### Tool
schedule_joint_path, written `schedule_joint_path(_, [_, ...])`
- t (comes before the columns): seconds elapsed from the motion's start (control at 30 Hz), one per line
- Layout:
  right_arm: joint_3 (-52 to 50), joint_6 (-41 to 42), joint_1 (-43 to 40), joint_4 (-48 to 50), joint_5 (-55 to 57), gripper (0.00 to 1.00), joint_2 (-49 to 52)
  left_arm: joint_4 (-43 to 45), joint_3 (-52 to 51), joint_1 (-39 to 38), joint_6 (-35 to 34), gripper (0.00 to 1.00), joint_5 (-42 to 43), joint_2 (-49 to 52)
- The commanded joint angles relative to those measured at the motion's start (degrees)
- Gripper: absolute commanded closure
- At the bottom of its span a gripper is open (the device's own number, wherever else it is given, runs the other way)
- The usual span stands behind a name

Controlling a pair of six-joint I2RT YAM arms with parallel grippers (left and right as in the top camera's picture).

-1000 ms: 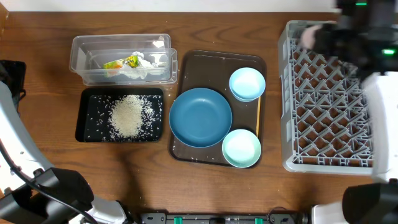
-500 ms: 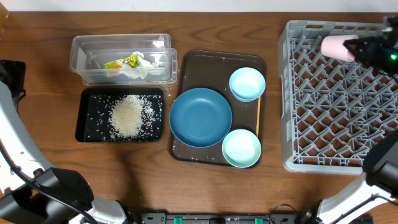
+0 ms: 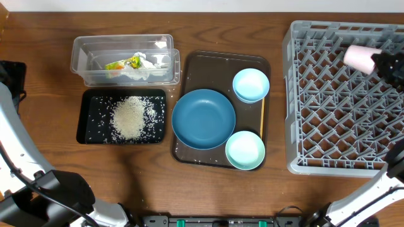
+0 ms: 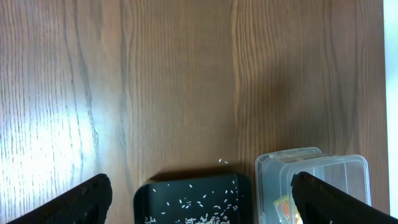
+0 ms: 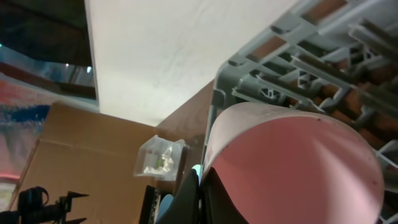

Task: Sort waste into correct bins and load items into the dishwasher rack
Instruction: 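Carry the pink cup right over the grey dish rack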

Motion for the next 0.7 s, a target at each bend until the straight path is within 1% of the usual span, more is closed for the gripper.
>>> schedule_joint_path(0.0, [-0.1, -0.7, 0.0, 0.3, -3.3, 0.99, 1.8, -0.3, -0.1, 0.1, 0.3, 0.06, -0.3, 0.3])
schedule_joint_path(0.13, [-0.1, -0.5, -0.2, 0.4, -3.2, 0.99, 2.3, -0.3, -0.1, 0.1, 0.3, 0.06, -0.3, 0.3])
schedule_joint_path(0.27, [-0.1, 2.4, -1.1, 0.3, -3.2, 0.99, 2.3, -0.3, -0.1, 0.1, 0.3, 0.06, -0.3, 0.3])
schedule_joint_path(0.43, [-0.1, 2.5, -3.5, -0.3, -3.0, 0.99, 2.3, -0.3, -0.1, 0.1, 0.3, 0.06, -0.3, 0.3])
schedule_joint_path(0.67, [-0.1, 2.3, -6.3, -2.1, 0.6, 0.99, 2.3, -0.3, -0.1, 0.1, 0.3, 0.06, -0.3, 0.3])
